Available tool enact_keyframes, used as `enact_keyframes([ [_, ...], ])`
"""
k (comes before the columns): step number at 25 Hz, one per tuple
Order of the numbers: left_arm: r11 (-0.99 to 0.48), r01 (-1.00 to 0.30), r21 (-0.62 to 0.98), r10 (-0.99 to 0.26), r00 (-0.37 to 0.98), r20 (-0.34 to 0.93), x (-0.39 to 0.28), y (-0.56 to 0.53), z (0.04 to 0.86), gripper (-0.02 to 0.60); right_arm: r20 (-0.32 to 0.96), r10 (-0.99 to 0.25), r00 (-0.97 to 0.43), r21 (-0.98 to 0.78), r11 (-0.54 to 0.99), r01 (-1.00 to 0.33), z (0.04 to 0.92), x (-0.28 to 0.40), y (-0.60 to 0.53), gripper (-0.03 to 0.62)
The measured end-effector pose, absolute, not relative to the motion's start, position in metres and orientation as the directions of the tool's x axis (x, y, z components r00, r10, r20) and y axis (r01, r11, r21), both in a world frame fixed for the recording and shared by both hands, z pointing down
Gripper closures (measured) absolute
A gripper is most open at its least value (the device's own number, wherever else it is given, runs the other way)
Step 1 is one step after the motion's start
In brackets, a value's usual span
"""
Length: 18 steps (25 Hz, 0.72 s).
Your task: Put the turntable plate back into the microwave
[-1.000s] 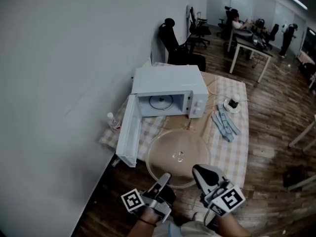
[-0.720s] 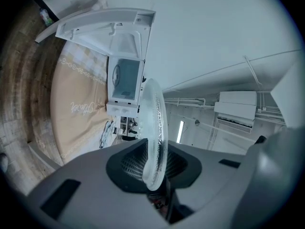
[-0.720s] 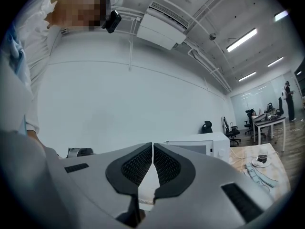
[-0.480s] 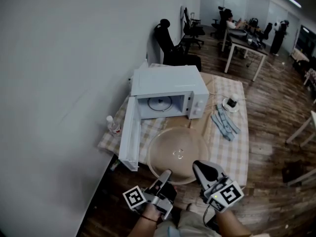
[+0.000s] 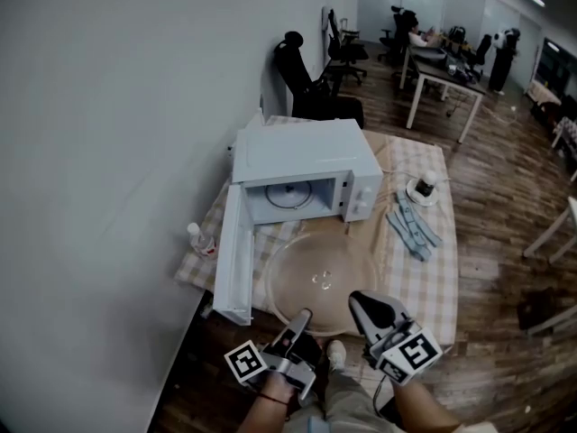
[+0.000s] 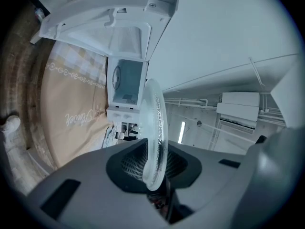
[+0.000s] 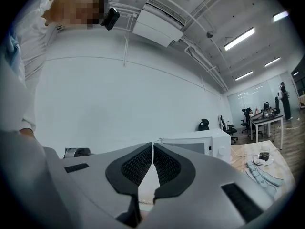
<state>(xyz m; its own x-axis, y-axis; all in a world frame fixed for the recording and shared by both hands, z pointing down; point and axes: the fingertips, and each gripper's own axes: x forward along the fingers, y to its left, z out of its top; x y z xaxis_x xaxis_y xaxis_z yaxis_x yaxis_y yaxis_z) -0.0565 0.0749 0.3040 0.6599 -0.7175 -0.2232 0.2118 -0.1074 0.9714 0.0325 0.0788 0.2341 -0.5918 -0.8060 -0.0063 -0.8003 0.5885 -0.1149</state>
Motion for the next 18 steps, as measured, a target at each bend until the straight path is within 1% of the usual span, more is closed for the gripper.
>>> enact_keyframes([
  [7,-0.114,0.211,0.971,-0.737,0.637,-0.225,-0.055,0.043,0.318,0.526,-0.007,-0.801,-0.599,-0.128,0.595,-0.794,0.248,0.035,0.043,0.560],
  [18,-0.136,0.227,0.964,-0.770,0.588,-0.247,-0.059,-0.005,0.353,0.526,0.002,-0.771,-0.637,-0.079,0.634,-0.769,0.280,0.031,-0.011,0.560],
])
